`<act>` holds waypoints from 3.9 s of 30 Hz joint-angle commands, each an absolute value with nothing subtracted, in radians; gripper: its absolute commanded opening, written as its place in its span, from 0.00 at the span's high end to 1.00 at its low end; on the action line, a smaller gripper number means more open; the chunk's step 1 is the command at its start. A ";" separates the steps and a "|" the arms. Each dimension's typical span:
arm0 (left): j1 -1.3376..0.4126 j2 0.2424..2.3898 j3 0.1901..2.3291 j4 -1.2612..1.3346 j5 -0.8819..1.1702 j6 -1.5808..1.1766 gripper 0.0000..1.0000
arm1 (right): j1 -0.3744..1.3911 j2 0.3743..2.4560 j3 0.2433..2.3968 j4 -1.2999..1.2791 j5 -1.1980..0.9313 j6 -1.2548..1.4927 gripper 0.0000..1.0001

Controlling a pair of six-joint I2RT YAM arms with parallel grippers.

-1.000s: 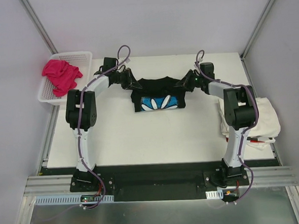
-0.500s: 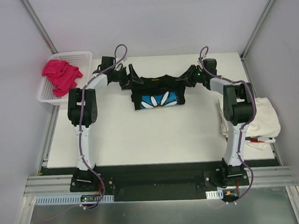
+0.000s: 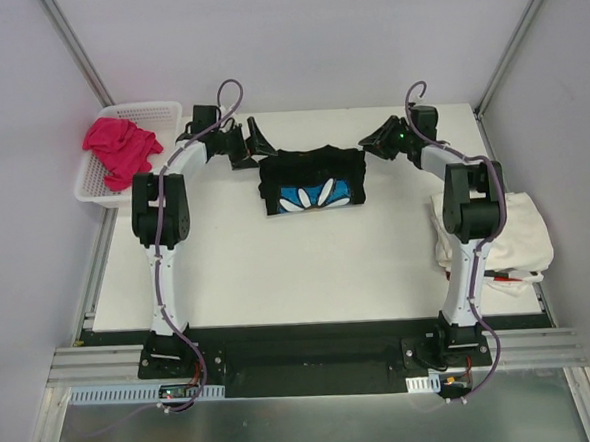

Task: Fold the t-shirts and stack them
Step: Fold the long partially folded tshirt into a neat square, then smooth out wrinkles on the folded tshirt

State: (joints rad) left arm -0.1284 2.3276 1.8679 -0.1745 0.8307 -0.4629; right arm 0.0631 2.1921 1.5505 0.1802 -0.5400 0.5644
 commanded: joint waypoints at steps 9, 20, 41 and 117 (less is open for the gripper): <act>-0.179 1.975 1.810 -0.169 0.804 -0.423 0.01 | 0.064 1.860 1.381 0.226 -0.520 0.494 0.99; -0.353 1.939 1.583 -0.003 0.828 -0.495 0.01 | 0.233 1.908 1.308 0.339 -0.581 0.583 0.99; -0.290 2.342 1.854 0.091 0.956 -0.592 0.01 | 0.209 2.359 1.799 0.321 -0.653 0.726 0.99; -0.256 2.022 1.407 0.710 0.867 -0.978 0.01 | 0.313 2.293 1.499 0.546 -0.672 0.945 0.99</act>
